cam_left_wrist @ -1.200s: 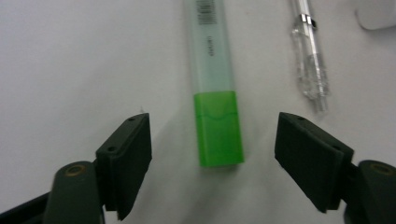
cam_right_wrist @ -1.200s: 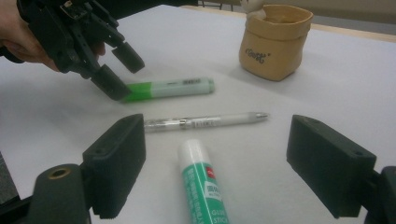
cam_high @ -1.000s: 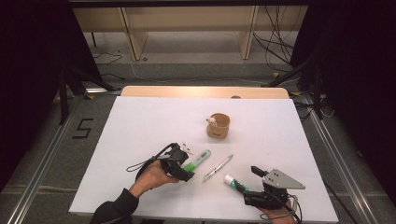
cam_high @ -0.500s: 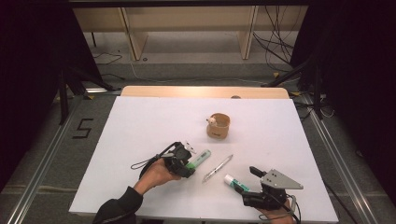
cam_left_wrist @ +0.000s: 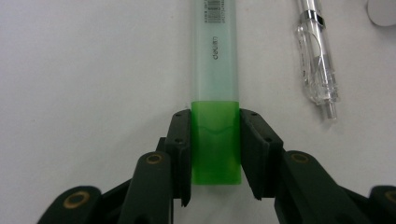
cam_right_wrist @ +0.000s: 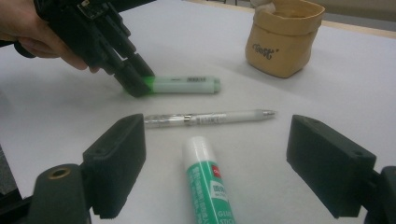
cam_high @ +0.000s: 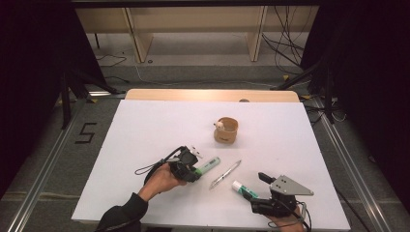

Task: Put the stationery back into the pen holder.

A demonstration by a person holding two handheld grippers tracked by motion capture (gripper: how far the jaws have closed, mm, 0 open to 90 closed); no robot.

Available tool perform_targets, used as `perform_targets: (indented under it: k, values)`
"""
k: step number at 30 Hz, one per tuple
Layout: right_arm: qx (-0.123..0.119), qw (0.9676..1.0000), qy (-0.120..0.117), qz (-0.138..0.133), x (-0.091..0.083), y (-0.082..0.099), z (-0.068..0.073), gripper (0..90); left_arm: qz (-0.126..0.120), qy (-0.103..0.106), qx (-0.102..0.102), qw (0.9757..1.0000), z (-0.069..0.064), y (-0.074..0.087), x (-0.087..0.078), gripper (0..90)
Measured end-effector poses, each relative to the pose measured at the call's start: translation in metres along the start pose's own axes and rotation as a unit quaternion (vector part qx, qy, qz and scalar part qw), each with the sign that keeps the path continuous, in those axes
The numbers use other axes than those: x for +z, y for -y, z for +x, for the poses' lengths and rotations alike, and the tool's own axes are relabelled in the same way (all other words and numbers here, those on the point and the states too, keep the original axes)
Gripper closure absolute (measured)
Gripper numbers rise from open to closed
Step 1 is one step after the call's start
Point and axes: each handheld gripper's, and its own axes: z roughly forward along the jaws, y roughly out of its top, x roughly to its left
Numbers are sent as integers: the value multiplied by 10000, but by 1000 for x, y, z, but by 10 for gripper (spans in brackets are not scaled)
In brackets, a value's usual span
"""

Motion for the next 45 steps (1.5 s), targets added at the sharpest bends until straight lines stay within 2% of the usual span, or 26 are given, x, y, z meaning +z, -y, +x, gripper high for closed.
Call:
perform_targets:
  k: [6,8,13,14,16,20,22,24,29,30,31,33,36,39,40,41,43,44,45]
  values:
    - [22,10000,8,-57,-1,0,-1,208,-58,234,-188,9995,11,3,-9,667]
    - [-5,10000,12,-53,-2,-1,0,208,-84,306,-214,9993,16,6,-17,667]
    - [-150,9999,50,-48,-1,-1,4,208,-67,436,-197,9988,20,7,-31,666]
    - [-217,9997,64,-48,-1,-1,5,208,-81,483,-225,9985,19,7,-34,666]
    - [-387,9992,122,-21,0,-2,9,208,-56,572,-91,9983,16,6,-43,666]
    - [-683,9975,154,37,2,-2,18,208,-2,663,25,9978,11,5,-46,666]
    - [-950,9953,161,83,5,-3,26,210,47,701,83,9975,9,4,-46,666]
    - [-1071,9941,124,126,7,-3,30,223,81,731,115,9972,5,4,-45,666]
    - [-1586,9871,152,161,11,-7,44,222,90,777,246,9966,0,2,-48,666]
    - [-1586,9871,152,161,11,-7,44,222,75,796,241,9965,-1,1,-49,666]
    - [-1837,9826,208,158,14,-8,50,220,79,818,248,9963,-2,1,-50,666]
    - [-2038,9786,231,177,16,-10,56,222,70,824,301,9961,-6,0,-53,666]
    - [-2548,9661,348,215,20,-12,65,233,69,838,393,9957,-11,-2,-55,666]
    - [-2891,9559,447,246,24,-12,74,239,98,837,463,9954,-14,-2,-56,666]
    - [-2891,9559,447,246,24,-12,74,239,120,851,474,9952,-15,-3,-56,666]
    - [-3181,9462,543,249,26,-11,79,244,131,855,499,9950,-17,-3,-56,665]
    - [-3356,9399,584,241,28,-11,82,249,132,861,525,9948,-18,-3,-55,666]
    - [-3356,9399,584,241,28,-11,82,249,117,865,533,9948,-19,-4,-54,666]
    - [-3510,9339,627,260,31,-12,85,254,171,862,549,9946,-20,-4,-53,666]
